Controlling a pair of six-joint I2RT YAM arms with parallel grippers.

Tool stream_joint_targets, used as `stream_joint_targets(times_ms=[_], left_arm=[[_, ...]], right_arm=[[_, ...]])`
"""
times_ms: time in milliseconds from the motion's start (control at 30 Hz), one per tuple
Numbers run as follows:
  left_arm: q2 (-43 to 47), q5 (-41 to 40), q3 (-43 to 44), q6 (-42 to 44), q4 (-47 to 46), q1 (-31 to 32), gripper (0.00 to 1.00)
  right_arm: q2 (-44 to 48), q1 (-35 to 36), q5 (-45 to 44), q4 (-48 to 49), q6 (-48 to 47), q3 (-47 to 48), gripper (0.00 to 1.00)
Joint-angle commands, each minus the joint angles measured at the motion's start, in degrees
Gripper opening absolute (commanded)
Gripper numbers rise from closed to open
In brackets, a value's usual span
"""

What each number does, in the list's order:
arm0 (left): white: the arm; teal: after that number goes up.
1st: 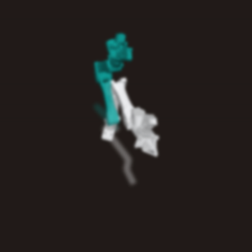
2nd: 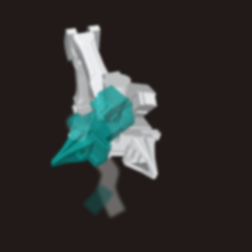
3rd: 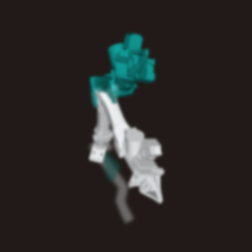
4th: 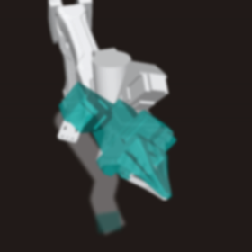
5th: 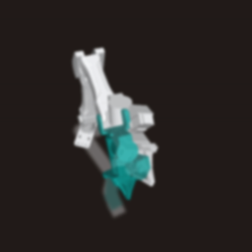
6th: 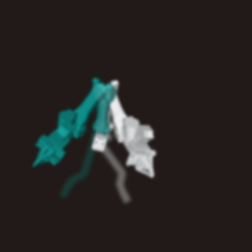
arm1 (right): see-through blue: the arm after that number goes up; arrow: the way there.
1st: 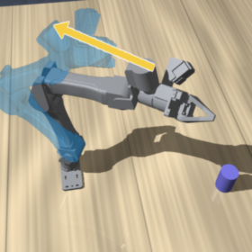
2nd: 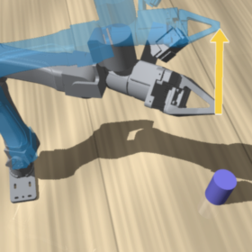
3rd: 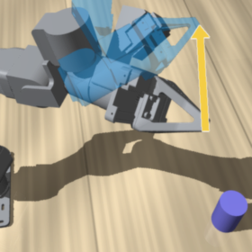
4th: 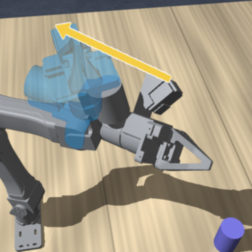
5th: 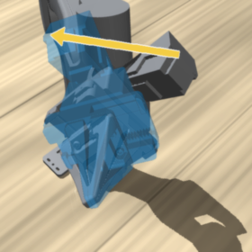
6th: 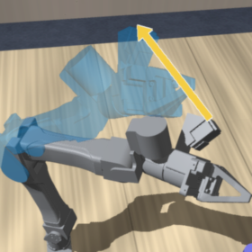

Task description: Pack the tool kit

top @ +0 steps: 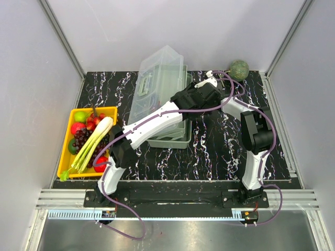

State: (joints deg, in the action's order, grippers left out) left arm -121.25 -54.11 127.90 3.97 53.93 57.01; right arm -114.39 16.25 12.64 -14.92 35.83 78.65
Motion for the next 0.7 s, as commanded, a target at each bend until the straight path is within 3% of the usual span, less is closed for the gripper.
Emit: stream_joint_targets(times_ms=[0,100,133,233,300,433,667], left_arm=[[-0.39,0.58,2.97,-1.15,1.44,0.11,0.22],[-0.74,2.16,3.94,-1.68,1.53,0.29,0.32],[-0.74,3.21,4.64,-1.94,1.53,0.55,0.41],[0.31,9.17,6.57,-3.79,1.09,0.55,0.83],[2.24,14.09,6.49,-6.68,-1.19,0.64,0.96],[6.10,19.73,5.00,-8.71,-5.49,0.64,0.99],[13.75,20.97,0.52,-10.03,-9.98,-0.76,0.99]], right_arm=[[-0.31,1.06,2.03,1.47,0.02,2.47,0.23],[-0.40,1.06,2.47,2.26,0.73,1.95,0.23],[-0.40,1.06,2.56,2.52,0.99,1.86,0.23],[-0.57,1.06,2.82,3.23,1.61,1.24,0.23],[-0.75,1.06,2.74,3.66,2.05,0.98,0.23],[-1.10,1.06,3.44,4.46,2.75,0.45,0.22],[-0.31,1.06,4.32,5.60,3.54,-0.78,0.23]])
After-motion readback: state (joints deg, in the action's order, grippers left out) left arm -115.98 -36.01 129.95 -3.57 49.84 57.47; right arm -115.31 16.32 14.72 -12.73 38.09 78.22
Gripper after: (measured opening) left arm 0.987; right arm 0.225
